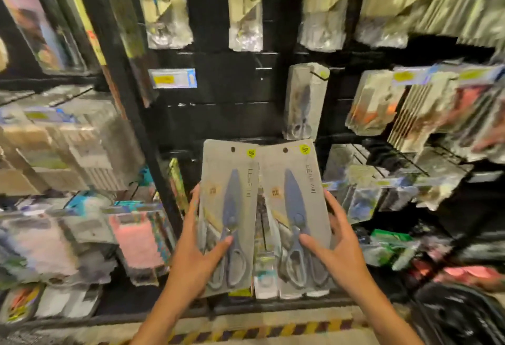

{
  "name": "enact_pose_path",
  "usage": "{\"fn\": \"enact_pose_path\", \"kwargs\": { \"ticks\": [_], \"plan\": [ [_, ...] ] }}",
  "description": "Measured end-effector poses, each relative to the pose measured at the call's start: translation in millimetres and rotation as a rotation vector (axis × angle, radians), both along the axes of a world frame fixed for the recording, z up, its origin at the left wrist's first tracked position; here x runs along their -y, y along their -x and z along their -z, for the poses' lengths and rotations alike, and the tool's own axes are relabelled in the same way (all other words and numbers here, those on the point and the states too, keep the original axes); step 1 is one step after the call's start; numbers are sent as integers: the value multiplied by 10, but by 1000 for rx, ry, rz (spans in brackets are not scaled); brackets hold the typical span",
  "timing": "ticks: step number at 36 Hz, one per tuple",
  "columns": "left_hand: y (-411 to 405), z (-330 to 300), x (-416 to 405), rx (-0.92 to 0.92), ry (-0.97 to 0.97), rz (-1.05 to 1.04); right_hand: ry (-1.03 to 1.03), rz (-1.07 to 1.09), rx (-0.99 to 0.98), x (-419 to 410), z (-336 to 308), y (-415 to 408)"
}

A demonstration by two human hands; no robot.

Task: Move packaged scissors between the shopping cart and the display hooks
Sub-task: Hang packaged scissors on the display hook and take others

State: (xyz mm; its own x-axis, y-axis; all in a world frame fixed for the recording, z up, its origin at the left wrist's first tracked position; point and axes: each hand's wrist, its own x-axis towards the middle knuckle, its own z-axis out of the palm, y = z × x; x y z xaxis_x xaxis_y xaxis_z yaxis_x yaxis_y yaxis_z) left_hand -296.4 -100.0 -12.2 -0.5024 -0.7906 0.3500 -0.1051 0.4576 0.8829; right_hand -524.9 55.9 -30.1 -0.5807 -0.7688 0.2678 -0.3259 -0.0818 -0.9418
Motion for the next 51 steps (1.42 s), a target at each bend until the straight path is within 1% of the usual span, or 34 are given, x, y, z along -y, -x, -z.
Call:
{"fn": "enact_pose_path", "kwargs": {
  "ticks": [5, 9, 17, 22, 26, 32, 39, 46, 51],
  "plan": [
    [391, -126, -71, 2, -15, 59, 46, 69, 7, -194, -44, 344],
    [650, -192, -4, -19, 12, 100, 64, 94, 6, -216, -91, 556],
    [1120, -342, 371, -79, 37, 146, 57, 184, -54, -8, -332, 940],
    [1380, -417, 659, -126, -6, 183, 67, 216, -115, 190, -463, 1202],
    [1529, -449, 810, -144, -15, 200, 86, 231, -114, 313, -463, 1335],
    [1668, -490, 964, -154, -28, 203, 81, 218, -106, 505, -443, 1516],
    [1815, -529, 1052, -137, 16, 168, 82, 187, -106, 755, -493, 1752],
    [2050, -579, 1029, -113, 45, 97, 123, 75, -53, 998, -579, 2053],
    [2199, -635, 974, -105, 62, 33, 113, 14, -15, 1086, -497, 2262]
  ]
}}
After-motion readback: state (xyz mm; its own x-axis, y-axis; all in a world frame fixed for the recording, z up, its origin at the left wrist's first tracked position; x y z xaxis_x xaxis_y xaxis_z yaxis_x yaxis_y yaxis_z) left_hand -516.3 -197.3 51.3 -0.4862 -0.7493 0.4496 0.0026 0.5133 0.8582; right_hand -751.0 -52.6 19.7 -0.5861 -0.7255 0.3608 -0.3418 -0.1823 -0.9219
